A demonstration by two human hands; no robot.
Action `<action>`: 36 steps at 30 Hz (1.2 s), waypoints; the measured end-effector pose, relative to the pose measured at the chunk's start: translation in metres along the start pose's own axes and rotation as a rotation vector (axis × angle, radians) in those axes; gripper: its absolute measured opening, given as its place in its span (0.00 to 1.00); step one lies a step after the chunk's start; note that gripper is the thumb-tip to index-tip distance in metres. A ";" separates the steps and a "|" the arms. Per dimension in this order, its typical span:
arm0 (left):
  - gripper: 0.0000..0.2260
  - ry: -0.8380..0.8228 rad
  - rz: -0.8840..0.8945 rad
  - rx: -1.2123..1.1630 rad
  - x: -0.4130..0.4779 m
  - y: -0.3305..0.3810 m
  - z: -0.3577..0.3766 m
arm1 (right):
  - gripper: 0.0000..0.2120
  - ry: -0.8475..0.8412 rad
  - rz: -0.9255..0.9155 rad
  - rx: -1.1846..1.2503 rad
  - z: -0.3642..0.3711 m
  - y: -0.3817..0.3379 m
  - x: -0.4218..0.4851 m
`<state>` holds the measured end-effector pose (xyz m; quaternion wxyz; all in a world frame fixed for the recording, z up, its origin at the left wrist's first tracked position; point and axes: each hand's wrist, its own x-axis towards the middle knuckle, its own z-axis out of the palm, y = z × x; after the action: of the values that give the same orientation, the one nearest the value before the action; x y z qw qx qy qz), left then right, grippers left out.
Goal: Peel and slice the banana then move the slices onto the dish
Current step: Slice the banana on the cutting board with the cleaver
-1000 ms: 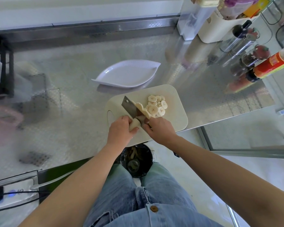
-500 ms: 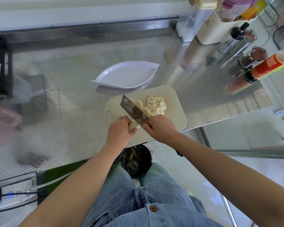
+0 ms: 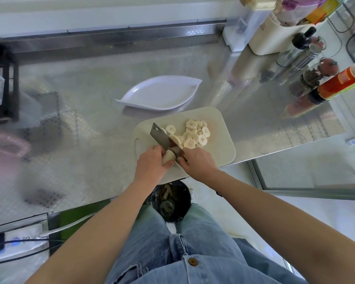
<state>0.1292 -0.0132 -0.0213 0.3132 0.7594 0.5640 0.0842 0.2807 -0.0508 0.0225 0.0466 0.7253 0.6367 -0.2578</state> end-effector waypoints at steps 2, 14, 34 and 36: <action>0.15 -0.015 -0.016 -0.012 0.001 0.000 -0.001 | 0.12 0.036 -0.004 0.037 -0.004 0.002 -0.003; 0.15 -0.044 -0.024 0.005 0.002 0.002 -0.004 | 0.12 0.065 -0.070 -0.015 -0.019 0.005 -0.010; 0.21 0.059 0.026 -0.001 -0.021 0.001 0.000 | 0.11 0.023 -0.017 0.012 0.004 0.001 0.001; 0.16 0.081 0.024 -0.002 -0.023 -0.002 0.002 | 0.12 0.050 -0.015 0.039 -0.001 0.001 0.000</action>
<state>0.1205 -0.0348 -0.0182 0.2900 0.7616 0.5671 0.1193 0.2822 -0.0506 0.0233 0.0145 0.7275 0.6380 -0.2520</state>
